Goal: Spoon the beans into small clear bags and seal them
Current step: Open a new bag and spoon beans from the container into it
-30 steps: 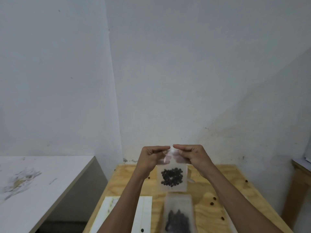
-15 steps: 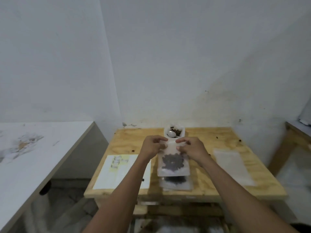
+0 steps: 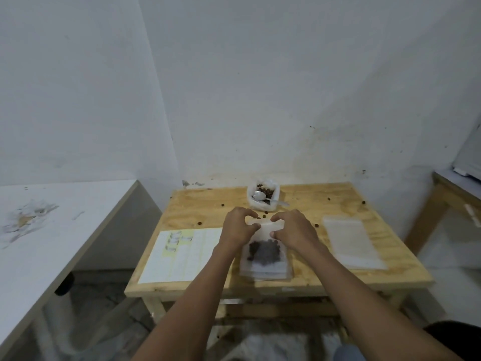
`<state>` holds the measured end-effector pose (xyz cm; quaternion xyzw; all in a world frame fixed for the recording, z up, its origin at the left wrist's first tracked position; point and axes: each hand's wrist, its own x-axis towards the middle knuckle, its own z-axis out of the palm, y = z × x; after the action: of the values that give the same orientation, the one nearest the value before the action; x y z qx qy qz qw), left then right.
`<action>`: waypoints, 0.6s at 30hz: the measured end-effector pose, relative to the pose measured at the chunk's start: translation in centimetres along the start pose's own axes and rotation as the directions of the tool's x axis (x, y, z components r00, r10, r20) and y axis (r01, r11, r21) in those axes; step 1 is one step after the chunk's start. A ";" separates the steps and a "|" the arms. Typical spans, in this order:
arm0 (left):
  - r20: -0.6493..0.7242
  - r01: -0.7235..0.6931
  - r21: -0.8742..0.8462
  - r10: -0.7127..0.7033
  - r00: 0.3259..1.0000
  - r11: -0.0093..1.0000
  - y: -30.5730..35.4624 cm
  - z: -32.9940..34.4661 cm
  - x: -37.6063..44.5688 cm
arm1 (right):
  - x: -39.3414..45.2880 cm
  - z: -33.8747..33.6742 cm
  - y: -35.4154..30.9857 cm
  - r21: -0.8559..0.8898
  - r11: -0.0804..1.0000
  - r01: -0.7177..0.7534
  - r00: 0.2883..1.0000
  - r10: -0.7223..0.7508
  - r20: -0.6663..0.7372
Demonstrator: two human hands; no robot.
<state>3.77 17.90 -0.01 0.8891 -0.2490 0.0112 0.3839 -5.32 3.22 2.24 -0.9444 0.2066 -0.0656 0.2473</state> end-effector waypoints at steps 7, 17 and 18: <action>-0.131 -0.126 -0.017 0.122 0.984 0.992 2.4 1.2 1.0 | 0.6 -1.6 1.5 0.183 0.979 -0.089 0.985 0.113 -0.128; 0.184 -0.028 -0.079 0.042 0.982 0.996 12.2 10.5 2.7 | 1.3 -7.5 12.0 0.136 0.878 -0.459 0.840 0.478 -0.257; 0.206 -0.013 -0.063 0.026 0.978 0.998 12.5 11.4 2.8 | 1.2 -7.6 12.9 0.110 0.869 -0.483 0.837 0.494 -0.234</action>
<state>-1.42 1.57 1.02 0.8708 -0.2965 -0.0851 0.3827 -10.57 -10.86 2.53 -0.8381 0.4688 -0.1256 0.2491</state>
